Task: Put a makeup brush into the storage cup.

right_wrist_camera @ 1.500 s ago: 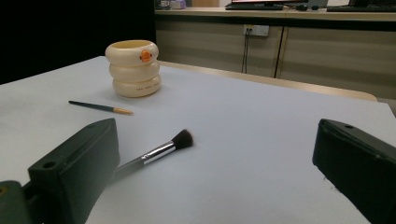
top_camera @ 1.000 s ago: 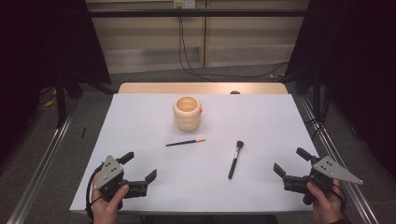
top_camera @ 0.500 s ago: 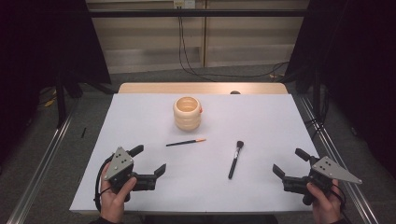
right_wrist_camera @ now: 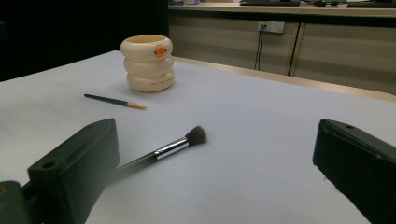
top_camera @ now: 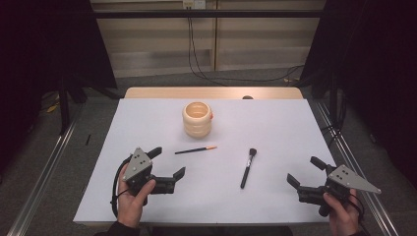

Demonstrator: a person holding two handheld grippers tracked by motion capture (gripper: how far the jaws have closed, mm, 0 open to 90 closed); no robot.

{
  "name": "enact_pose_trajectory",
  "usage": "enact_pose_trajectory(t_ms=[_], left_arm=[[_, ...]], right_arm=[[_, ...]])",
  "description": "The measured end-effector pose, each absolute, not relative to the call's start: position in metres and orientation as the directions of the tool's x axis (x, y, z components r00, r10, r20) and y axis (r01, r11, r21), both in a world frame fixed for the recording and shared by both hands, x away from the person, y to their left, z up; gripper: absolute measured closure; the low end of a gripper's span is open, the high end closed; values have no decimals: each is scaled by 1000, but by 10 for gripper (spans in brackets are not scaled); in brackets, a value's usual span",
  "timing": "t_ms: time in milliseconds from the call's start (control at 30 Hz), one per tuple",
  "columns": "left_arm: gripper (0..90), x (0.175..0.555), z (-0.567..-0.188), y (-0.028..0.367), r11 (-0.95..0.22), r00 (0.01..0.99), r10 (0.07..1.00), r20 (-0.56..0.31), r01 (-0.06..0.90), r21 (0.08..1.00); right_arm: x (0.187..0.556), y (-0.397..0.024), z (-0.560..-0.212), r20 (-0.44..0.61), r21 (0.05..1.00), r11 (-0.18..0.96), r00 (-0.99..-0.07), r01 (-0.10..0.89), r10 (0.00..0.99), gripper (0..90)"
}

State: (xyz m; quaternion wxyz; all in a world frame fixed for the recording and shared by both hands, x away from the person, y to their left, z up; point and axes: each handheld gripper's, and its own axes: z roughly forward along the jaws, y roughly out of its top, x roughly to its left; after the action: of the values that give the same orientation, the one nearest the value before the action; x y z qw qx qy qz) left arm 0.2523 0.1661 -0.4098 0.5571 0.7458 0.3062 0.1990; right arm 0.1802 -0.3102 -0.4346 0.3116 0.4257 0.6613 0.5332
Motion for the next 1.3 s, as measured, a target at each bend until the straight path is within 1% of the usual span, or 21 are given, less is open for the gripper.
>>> enact_pose_trajectory(t_ms=[67,267,367,400,467,633,700,733,867,900,967,1033,1233,1300], left_arm=[[18,256,-411,158,-220,743,669,-32,238,946],[19,267,-404,151,-233,754,656,-23,232,944],[18,271,-402,148,-240,759,651,-32,245,939],[18,274,-400,145,-255,765,644,-9,226,940],[19,276,-398,144,-266,767,642,6,215,940],[18,284,-388,139,-257,781,624,11,192,947],[18,286,-386,138,-260,777,629,10,199,945],[18,290,-385,136,-260,795,606,6,190,947],[18,296,-384,130,-278,797,604,18,190,942],[18,301,-383,127,-284,812,583,20,181,942],[20,303,-382,126,-282,817,577,19,177,943],[19,312,-382,122,-276,809,588,17,181,944],[18,322,-382,117,-255,801,599,1,190,948],[19,325,-383,115,-251,807,591,-1,186,950]], right_arm=[[181,-310,-435,42,971,68,-443,230,896,0],[180,-310,-435,40,971,70,-441,230,896,0],[180,-311,-435,43,970,68,-445,231,894,0],[180,-311,-435,43,970,70,-450,233,892,0],[180,-310,-435,45,971,66,-446,231,894,0],[180,-311,-435,45,970,68,-451,233,892,0],[181,-311,-435,42,970,71,-449,232,893,0],[181,-311,-435,43,971,70,-451,231,891,0],[180,-311,-435,45,970,69,-450,233,892,1],[181,-311,-435,44,971,68,-450,231,892,0],[181,-311,-435,44,971,69,-451,231,892,0],[181,-311,-435,42,970,72,-452,233,891,0],[181,-311,-435,55,969,60,-444,239,894,0],[181,-312,-435,50,969,66,-451,236,891,0]])
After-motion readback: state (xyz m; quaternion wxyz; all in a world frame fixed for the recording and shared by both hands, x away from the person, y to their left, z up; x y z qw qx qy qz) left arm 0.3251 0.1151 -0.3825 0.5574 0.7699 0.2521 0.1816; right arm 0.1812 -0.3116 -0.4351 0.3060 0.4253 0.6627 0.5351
